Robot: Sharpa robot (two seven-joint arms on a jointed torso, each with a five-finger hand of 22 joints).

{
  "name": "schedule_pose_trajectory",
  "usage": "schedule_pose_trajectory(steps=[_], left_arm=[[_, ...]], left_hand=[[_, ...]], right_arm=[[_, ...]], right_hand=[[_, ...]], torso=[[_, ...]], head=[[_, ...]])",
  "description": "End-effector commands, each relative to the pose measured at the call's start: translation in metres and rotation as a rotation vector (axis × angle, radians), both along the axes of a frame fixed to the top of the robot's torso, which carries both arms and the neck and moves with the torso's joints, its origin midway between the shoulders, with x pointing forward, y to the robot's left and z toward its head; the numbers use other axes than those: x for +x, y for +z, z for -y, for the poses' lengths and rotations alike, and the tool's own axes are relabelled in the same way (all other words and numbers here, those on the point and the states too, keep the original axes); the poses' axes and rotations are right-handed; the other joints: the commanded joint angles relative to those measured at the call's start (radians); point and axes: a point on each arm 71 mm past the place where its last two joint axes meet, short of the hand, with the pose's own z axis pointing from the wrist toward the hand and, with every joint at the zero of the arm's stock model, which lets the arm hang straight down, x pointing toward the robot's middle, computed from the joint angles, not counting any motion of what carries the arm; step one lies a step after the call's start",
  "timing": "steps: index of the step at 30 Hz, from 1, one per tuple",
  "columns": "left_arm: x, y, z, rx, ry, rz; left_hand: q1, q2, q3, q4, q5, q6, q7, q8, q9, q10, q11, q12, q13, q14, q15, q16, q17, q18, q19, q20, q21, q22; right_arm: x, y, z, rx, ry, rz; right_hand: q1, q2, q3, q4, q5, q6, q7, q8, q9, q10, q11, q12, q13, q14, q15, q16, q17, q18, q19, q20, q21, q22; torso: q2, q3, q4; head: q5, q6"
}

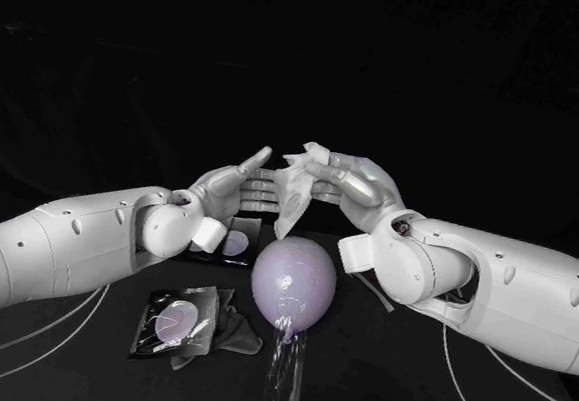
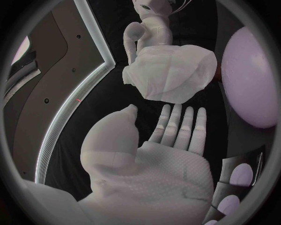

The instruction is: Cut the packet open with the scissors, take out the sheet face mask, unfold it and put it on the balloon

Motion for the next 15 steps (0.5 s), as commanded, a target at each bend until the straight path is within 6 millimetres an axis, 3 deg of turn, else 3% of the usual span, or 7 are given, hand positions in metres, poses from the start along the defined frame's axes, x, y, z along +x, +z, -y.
schedule_pose_trajectory(steps=[1, 3, 5, 7, 9, 11, 15], left_arm=[[-0.003, 0.001, 0.008, -0.091, -0.075, -0.036], [-0.004, -0.001, 0.011, -0.100, -0.102, -0.047], [-0.006, -0.002, 0.015, -0.108, -0.132, -0.059], [-0.007, -0.003, 0.017, -0.112, -0.150, -0.065], [-0.008, -0.004, 0.018, -0.116, -0.170, -0.072], [-0.010, -0.005, 0.019, -0.120, -0.188, -0.076], [-0.012, -0.005, 0.017, -0.122, -0.214, -0.086]], left_hand=[[-0.041, 0.020, -0.021, 0.000, -0.004, -0.011, 0.081, 0.000, -0.003, -0.003, 0.019, -0.005, 0.001, 0.013, -0.001, -0.009, -0.001, -0.016, -0.002, 0.001, -0.006, -0.004], [-0.062, 0.036, -0.043, 0.000, -0.005, -0.006, 0.083, 0.010, -0.003, 0.010, 0.025, 0.000, 0.002, 0.080, -0.003, 0.008, 0.010, -0.011, 0.051, 0.000, 0.001, -0.001], [-0.079, 0.055, -0.071, 0.000, -0.005, 0.020, 0.085, 0.033, 0.000, 0.053, 0.026, 0.018, 0.005, 0.139, -0.012, 0.024, 0.018, 0.012, 0.151, -0.003, 0.024, 0.007], [-0.081, 0.062, -0.080, 0.000, -0.005, 0.032, 0.084, 0.041, 0.001, 0.067, 0.020, 0.023, 0.005, 0.154, -0.017, 0.028, 0.020, 0.017, 0.159, -0.003, 0.024, 0.006], [-0.085, 0.077, -0.103, -0.001, -0.005, 0.050, 0.078, 0.054, 0.001, 0.092, 0.010, 0.027, 0.003, 0.195, -0.028, 0.037, 0.026, 0.042, 0.204, -0.004, 0.038, 0.009], [-0.084, 0.083, -0.113, 0.000, -0.005, 0.057, 0.077, 0.058, 0.000, 0.101, 0.007, 0.027, 0.003, 0.206, -0.031, 0.038, 0.027, 0.053, 0.221, -0.004, 0.043, 0.010], [-0.087, 0.111, -0.157, -0.001, -0.004, 0.126, 0.062, 0.090, 0.004, 0.187, -0.018, 0.046, 0.008, 0.308, -0.062, 0.070, 0.047, 0.091, 0.281, -0.004, 0.058, 0.011]], right_arm=[[-0.003, 0.002, -0.003, 0.013, 0.030, 0.008], [-0.004, 0.002, -0.003, 0.014, 0.033, 0.008], [-0.005, 0.003, -0.004, 0.016, 0.037, 0.008], [-0.006, 0.003, -0.004, 0.017, 0.039, 0.008], [-0.006, 0.004, -0.004, 0.017, 0.039, 0.009], [-0.006, 0.004, -0.003, 0.016, 0.037, 0.010], [-0.004, 0.004, 0.000, 0.014, 0.030, 0.011]], right_hand=[[0.009, 0.004, 0.003, -0.004, 0.005, -0.001, 0.039, 0.002, 0.002, 0.006, 0.002, 0.005, 0.000, 0.003, -0.003, -0.007, -0.001, 0.011, 0.007, -0.002, 0.000, -0.001], [0.009, 0.004, 0.003, -0.004, 0.005, -0.002, 0.039, 0.002, 0.001, 0.006, 0.002, 0.005, 0.000, 0.003, -0.003, -0.007, -0.001, 0.011, 0.007, -0.002, 0.000, -0.001], [0.009, 0.004, 0.003, -0.004, 0.005, -0.002, 0.039, 0.002, 0.001, 0.006, 0.002, 0.005, 0.000, 0.003, -0.003, -0.007, -0.001, 0.011, 0.007, -0.002, 0.000, -0.001], [0.009, 0.004, 0.003, -0.004, 0.005, -0.002, 0.039, 0.002, 0.001, 0.006, 0.002, 0.005, 0.000, 0.003, -0.003, -0.007, -0.001, 0.011, 0.007, -0.002, 0.000, -0.001], [0.009, 0.004, 0.003, -0.004, 0.005, -0.002, 0.039, 0.002, 0.001, 0.006, 0.002, 0.005, 0.000, 0.003, -0.003, -0.007, -0.001, 0.011, 0.007, -0.002, 0.000, -0.001], [0.009, 0.004, 0.003, -0.004, 0.005, -0.002, 0.039, 0.002, 0.001, 0.006, 0.002, 0.005, 0.000, 0.003, -0.003, -0.007, -0.001, 0.011, 0.007, -0.002, 0.000, -0.001], [0.009, 0.004, 0.003, -0.004, 0.005, -0.002, 0.039, 0.002, 0.001, 0.006, 0.002, 0.005, 0.000, 0.003, -0.003, -0.007, -0.001, 0.011, 0.007, -0.002, 0.000, -0.001]], torso=[[0.002, -0.0010, -0.0010], [0.002, -0.0011, -0.0007], [0.002, -0.0013, 0.0006], [0.001, -0.0010, 0.0012], [0.001, -0.0013, 0.0010], [0.000, -0.0013, 0.0000], [0.000, -0.0012, 0.0002]], head=[[-0.002, -0.001], [-0.003, -0.002], [-0.004, -0.004], [-0.004, -0.006], [-0.005, -0.007], [-0.006, -0.008], [-0.007, -0.010]])
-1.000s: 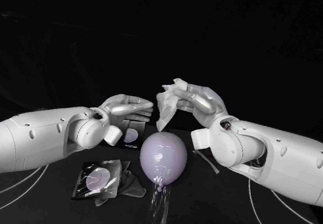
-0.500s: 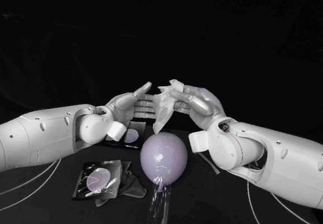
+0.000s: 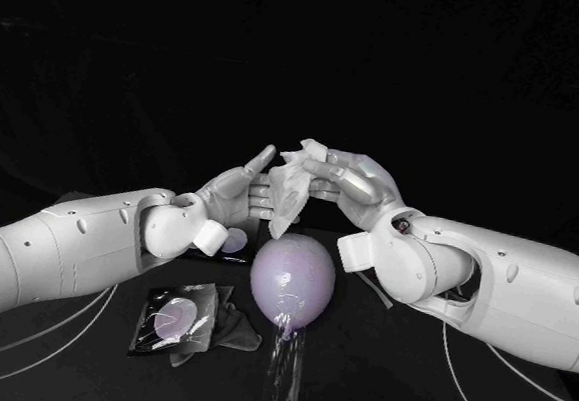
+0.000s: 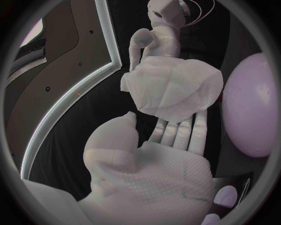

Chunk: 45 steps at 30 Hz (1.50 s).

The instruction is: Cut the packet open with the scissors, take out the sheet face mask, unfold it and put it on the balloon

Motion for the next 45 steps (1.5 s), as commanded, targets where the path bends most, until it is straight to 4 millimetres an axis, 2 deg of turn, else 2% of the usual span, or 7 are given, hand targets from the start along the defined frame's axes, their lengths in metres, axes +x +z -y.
schedule_pose_trajectory(steps=[1, 6, 16, 22, 29, 36, 45], left_arm=[[-0.005, 0.001, 0.003, -0.038, -0.082, -0.022], [-0.007, 0.001, -0.002, -0.034, -0.102, -0.032], [-0.010, 0.001, -0.009, -0.038, -0.103, -0.033], [-0.013, 0.001, -0.010, -0.036, -0.119, -0.040], [-0.015, 0.000, -0.013, -0.024, -0.117, -0.043], [-0.016, 0.000, -0.016, -0.014, -0.106, -0.035], [-0.017, 0.000, -0.018, -0.002, -0.099, -0.030]], left_hand=[[-0.001, 0.019, -0.026, 0.000, -0.005, 0.027, 0.050, 0.010, 0.000, 0.034, -0.009, 0.002, 0.000, 0.051, -0.014, 0.014, 0.011, 0.023, 0.030, 0.000, 0.008, 0.000], [0.006, 0.052, -0.086, 0.000, -0.005, 0.078, 0.036, 0.024, 0.000, 0.098, -0.029, -0.002, 0.002, 0.150, -0.042, 0.038, 0.037, 0.032, 0.133, -0.027, 0.040, 0.005], [0.027, 0.089, -0.135, 0.000, -0.004, 0.107, 0.023, 0.025, -0.002, 0.136, -0.039, -0.014, 0.002, 0.187, -0.055, 0.032, 0.053, 0.032, 0.183, -0.048, 0.042, -0.002], [0.056, 0.114, -0.173, -0.001, -0.004, 0.132, 0.016, 0.028, -0.001, 0.167, -0.049, -0.020, 0.003, 0.217, -0.064, 0.030, 0.067, 0.032, 0.221, -0.063, 0.043, -0.006], [0.118, 0.123, -0.201, -0.003, -0.003, 0.128, 0.020, 0.015, -0.006, 0.165, -0.046, -0.040, -0.001, 0.214, -0.060, 0.011, 0.073, 0.031, 0.231, -0.066, 0.030, -0.011], [0.261, 0.101, -0.239, -0.005, -0.004, 0.115, 0.024, -0.004, -0.013, 0.154, -0.038, -0.069, -0.001, 0.193, -0.051, -0.027, 0.077, 0.030, 0.211, -0.053, -0.004, -0.014], [0.345, 0.097, -0.274, -0.005, -0.004, 0.115, 0.025, -0.011, -0.016, 0.157, -0.037, -0.081, 0.000, 0.184, -0.047, -0.052, 0.081, 0.030, 0.197, -0.042, -0.027, -0.013]], right_arm=[[0.001, 0.002, 0.001, 0.008, 0.014, 0.012], [0.004, 0.002, 0.006, 0.002, -0.003, 0.015], [0.009, 0.002, 0.013, -0.007, -0.021, 0.009], [0.010, 0.002, 0.014, -0.010, -0.025, 0.008], [0.011, 0.002, 0.016, -0.011, -0.029, 0.007], [0.012, 0.002, 0.020, -0.014, -0.040, 0.008], [0.013, 0.001, 0.022, -0.017, -0.047, 0.008]], right_hand=[[0.009, 0.004, 0.003, -0.004, 0.005, -0.001, 0.039, 0.002, 0.001, 0.006, 0.002, 0.005, 0.000, 0.003, -0.003, -0.003, -0.001, 0.013, 0.007, -0.002, 0.000, -0.001], [0.009, 0.004, 0.003, -0.005, 0.005, -0.002, 0.039, 0.003, 0.000, 0.007, 0.002, 0.005, 0.000, 0.004, -0.003, -0.004, -0.002, 0.013, 0.007, -0.003, 0.000, -0.002], [0.009, 0.004, 0.003, -0.005, 0.005, -0.002, 0.039, 0.003, 0.000, 0.007, 0.002, 0.005, 0.000, 0.004, -0.003, -0.004, -0.002, 0.013, 0.008, -0.003, 0.001, -0.002], [0.009, 0.004, 0.003, -0.005, 0.005, -0.002, 0.039, 0.003, 0.000, 0.007, 0.002, 0.005, 0.000, 0.004, -0.003, -0.004, -0.002, 0.013, 0.008, -0.003, 0.001, -0.002], [0.009, 0.004, 0.003, -0.005, 0.005, -0.002, 0.039, 0.003, 0.000, 0.007, 0.002, 0.005, 0.000, 0.004, -0.003, -0.004, -0.002, 0.013, 0.008, -0.003, 0.001, -0.002], [0.009, 0.004, 0.003, -0.006, 0.005, -0.001, 0.039, 0.004, -0.001, 0.007, 0.002, 0.005, 0.000, 0.005, -0.003, -0.005, -0.002, 0.012, 0.008, -0.003, 0.001, -0.003], [0.009, 0.004, 0.003, -0.006, 0.005, -0.001, 0.039, 0.004, -0.001, 0.007, 0.002, 0.005, 0.000, 0.005, -0.003, -0.005, -0.002, 0.012, 0.008, -0.003, 0.001, -0.003]], torso=[[-0.001, 0.0004, 0.0006], [-0.001, 0.0007, 0.0006], [-0.001, -0.0010, -0.0015], [-0.001, -0.0002, 0.0020], [-0.002, 0.0002, -0.0002], [-0.001, 0.0010, 0.0001], [-0.001, 0.0008, -0.0003]], head=[[-0.001, -0.002], [-0.003, -0.003], [-0.003, -0.006], [-0.004, -0.010], [0.000, -0.012], [0.000, -0.012], [0.001, -0.015]])
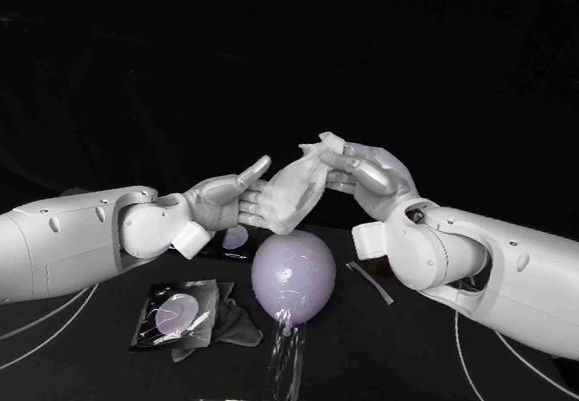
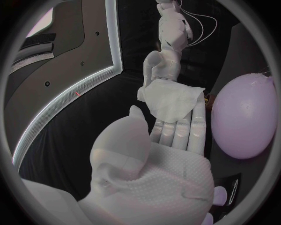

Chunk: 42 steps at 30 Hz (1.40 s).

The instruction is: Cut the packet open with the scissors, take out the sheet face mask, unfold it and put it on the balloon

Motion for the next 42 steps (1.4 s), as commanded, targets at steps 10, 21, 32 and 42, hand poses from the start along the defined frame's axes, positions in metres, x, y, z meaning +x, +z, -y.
schedule_pose_trajectory(steps=[10, 21, 32, 42], left_arm=[[-0.0008, 0.0005, 0.0004, 0.014, 0.005, 0.016], [-0.0007, 0.0002, -0.0008, 0.024, 0.017, 0.019], [-0.0003, 0.0000, -0.0018, 0.028, 0.025, 0.019], [0.0000, -0.0001, -0.0024, 0.029, 0.029, 0.019]], left_hand=[[0.075, -0.002, -0.035, -0.001, -0.004, -0.015, 0.003, -0.015, -0.005, -0.010, 0.010, -0.016, 0.000, -0.014, 0.006, -0.027, 0.005, 0.008, -0.010, 0.007, -0.017, 0.000], [0.124, 0.001, -0.050, -0.003, -0.004, -0.020, 0.003, -0.019, -0.007, -0.017, 0.012, -0.018, 0.000, -0.016, 0.008, -0.038, 0.007, 0.008, -0.011, 0.009, -0.024, 0.001], [0.135, 0.003, -0.053, -0.002, -0.004, -0.021, 0.003, -0.020, -0.007, -0.018, 0.012, -0.018, 0.000, -0.017, 0.009, -0.042, 0.008, 0.008, -0.012, 0.009, -0.026, 0.001], [0.149, 0.005, -0.057, -0.003, -0.004, -0.022, 0.003, -0.021, -0.007, -0.019, 0.012, -0.018, 0.000, -0.017, 0.009, -0.045, 0.009, 0.008, -0.012, 0.010, -0.027, 0.001]], right_arm=[[-0.0004, 0.0014, 0.0003, 0.006, 0.012, 0.010], [-0.0005, 0.0015, 0.0009, 0.006, 0.011, 0.011], [-0.0009, 0.0016, 0.0007, 0.006, 0.012, 0.011], [-0.0009, 0.0017, 0.0004, 0.006, 0.013, 0.011]], right_hand=[[0.009, 0.004, 0.003, -0.006, 0.007, 0.000, 0.041, 0.003, 0.001, 0.008, 0.002, 0.002, 0.000, 0.005, -0.003, -0.005, -0.001, 0.012, 0.004, 0.001, 0.001, -0.001], [0.009, 0.004, 0.003, -0.006, 0.007, 0.000, 0.041, 0.003, 0.001, 0.008, 0.002, 0.002, 0.000, 0.005, -0.003, -0.005, -0.001, 0.012, 0.004, 0.001, 0.001, -0.001], [0.009, 0.003, 0.003, -0.007, 0.007, 0.000, 0.041, 0.005, -0.001, 0.008, 0.002, 0.002, 0.000, 0.006, -0.004, -0.006, -0.002, 0.012, 0.005, 0.001, 0.002, -0.002], [0.009, 0.003, 0.003, -0.007, 0.007, 0.000, 0.041, 0.005, -0.001, 0.008, 0.002, 0.002, 0.000, 0.006, -0.004, -0.006, -0.002, 0.012, 0.005, 0.001, 0.002, -0.002]], torso=[[0.000, -0.0001, 0.0000], [0.000, 0.0001, -0.0003], [0.000, -0.0001, -0.0002], [0.000, -0.0002, 0.0004]], head=[[0.002, -0.006], [0.005, -0.001], [0.004, -0.001], [0.001, 0.001]])
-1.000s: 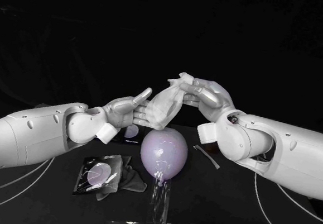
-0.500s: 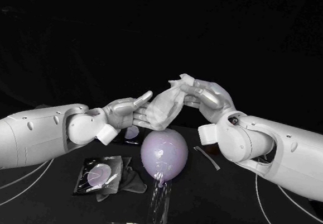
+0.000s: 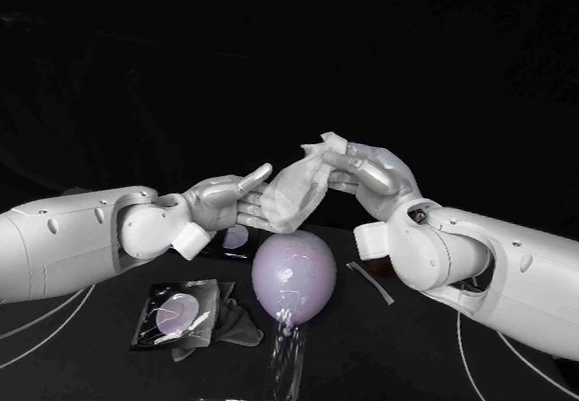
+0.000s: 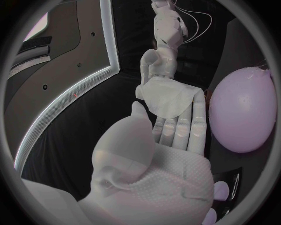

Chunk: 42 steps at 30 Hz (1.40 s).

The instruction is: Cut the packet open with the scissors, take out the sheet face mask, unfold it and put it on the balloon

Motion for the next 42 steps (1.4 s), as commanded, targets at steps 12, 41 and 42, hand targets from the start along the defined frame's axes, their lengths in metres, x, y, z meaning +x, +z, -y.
schedule_pose_trajectory(steps=[12, 41, 42], left_arm=[[0.0001, 0.0016, 0.0007, -0.012, 0.004, 0.011], [0.0013, 0.0022, -0.0044, -0.020, 0.032, 0.019], [0.0014, 0.0023, -0.0045, -0.021, 0.034, 0.020]], left_hand=[[0.095, 0.009, -0.015, -0.007, -0.004, -0.009, 0.004, -0.006, -0.002, -0.005, -0.003, -0.003, 0.001, -0.007, -0.002, -0.019, 0.006, 0.009, -0.007, 0.005, -0.011, 0.001], [0.285, 0.075, 0.040, -0.048, -0.003, 0.030, -0.033, 0.012, 0.004, 0.043, -0.030, 0.011, 0.004, -0.004, -0.015, -0.037, 0.015, 0.009, -0.006, 0.005, -0.018, 0.002], [0.294, 0.076, 0.046, -0.050, -0.003, 0.032, -0.034, 0.013, 0.004, 0.046, -0.031, 0.011, 0.004, -0.004, -0.016, -0.038, 0.015, 0.009, -0.005, 0.005, -0.019, 0.002]], right_arm=[[0.0001, 0.0015, -0.0009, 0.006, 0.013, 0.012], [0.0018, 0.0011, -0.0001, 0.004, 0.008, 0.013], [0.0019, 0.0011, -0.0001, 0.004, 0.008, 0.013]], right_hand=[[0.009, 0.003, 0.000, -0.004, 0.003, -0.002, 0.038, 0.003, 0.001, 0.010, 0.000, 0.003, 0.000, 0.006, -0.004, -0.006, -0.001, 0.013, 0.005, 0.001, 0.002, -0.001], [0.009, 0.003, -0.001, -0.004, 0.003, -0.002, 0.038, 0.004, -0.001, 0.011, 0.000, 0.002, 0.000, 0.008, -0.004, -0.008, -0.002, 0.013, 0.006, 0.000, 0.002, -0.003], [0.009, 0.003, -0.001, -0.004, 0.003, -0.002, 0.038, 0.004, -0.001, 0.011, 0.000, 0.002, 0.000, 0.008, -0.004, -0.008, -0.002, 0.013, 0.006, 0.000, 0.002, -0.003]], torso=[[0.000, -0.0007, 0.0008], [0.000, -0.0003, 0.0003], [0.000, -0.0004, 0.0003]], head=[[-0.003, 0.003], [-0.004, 0.006], [-0.004, 0.006]])
